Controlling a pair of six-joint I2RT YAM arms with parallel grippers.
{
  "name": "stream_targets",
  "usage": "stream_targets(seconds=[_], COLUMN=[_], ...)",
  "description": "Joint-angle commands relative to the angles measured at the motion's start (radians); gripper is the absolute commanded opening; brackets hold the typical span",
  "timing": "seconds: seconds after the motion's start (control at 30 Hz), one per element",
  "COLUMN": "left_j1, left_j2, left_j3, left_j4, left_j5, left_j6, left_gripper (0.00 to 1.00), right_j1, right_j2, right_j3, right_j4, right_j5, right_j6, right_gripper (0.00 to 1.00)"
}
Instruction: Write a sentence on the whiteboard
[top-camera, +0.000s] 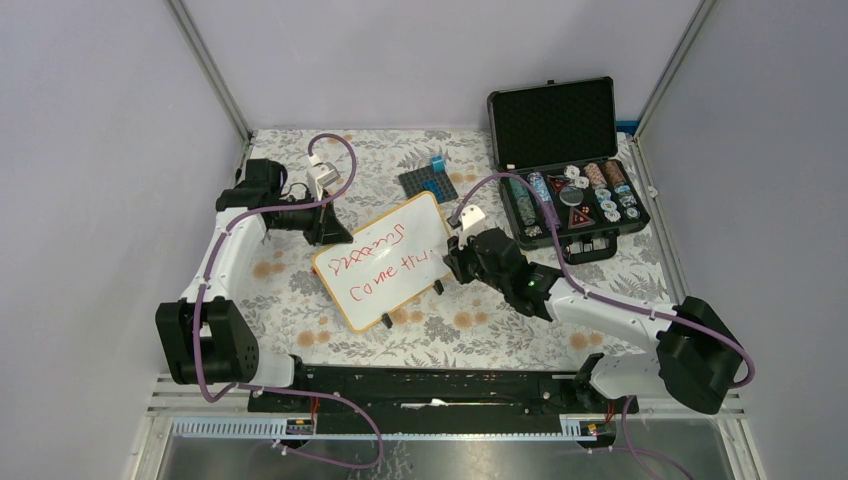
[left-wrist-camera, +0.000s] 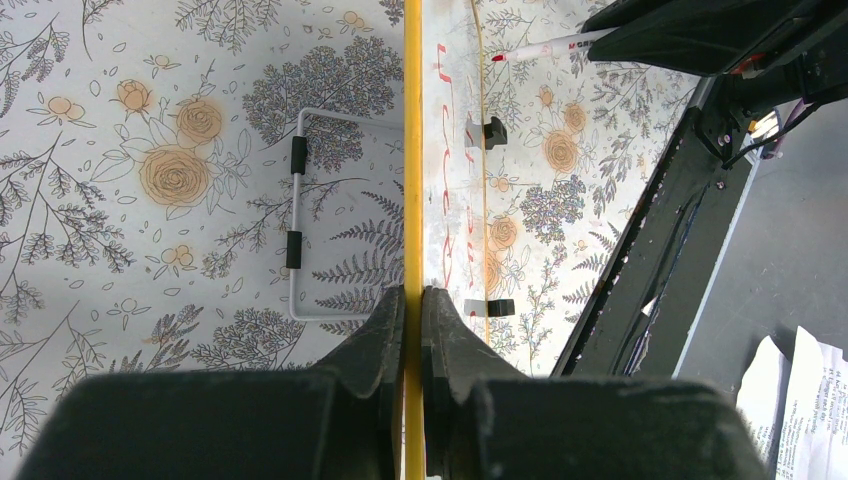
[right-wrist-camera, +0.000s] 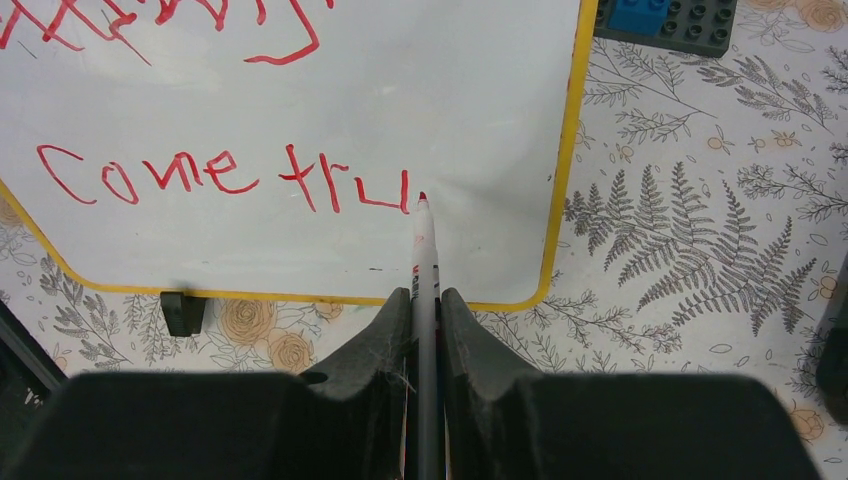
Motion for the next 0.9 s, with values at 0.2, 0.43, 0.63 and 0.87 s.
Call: stream_targets(seconds=[0.2, 0.43, 0.63, 0.87], left_j1=[-0.019, -0.019, -0.019, -0.018], left_j2=[-0.007, -0.003, -0.004, -0.002], left_j3=[-0.011, -0.013, -0.014, -0.013], left_j4=[-0.003, -0.002, -0.002, -0.002], left_j5=[-0.019, -0.018, -0.023, -0.021], left_j6=[0.028, 0.029, 0.029, 0.030], left_gripper=[0.00, 0.00, 0.00, 0.00], right_j1=[-0.011, -0.011, -0.014, -0.032], right_j2=[0.044, 0.062, 0.077, 0.056], right_j3=[0.037, 0.043, 0.043, 0.046], right_j4=[0.028, 0.040, 0.043, 0.012], right_j5=[0.023, 0.023, 0.036, 0.068], right_j6=[-0.004, -0.007, -0.002, -0.003], right_gripper=[0.00, 0.00, 0.00, 0.00])
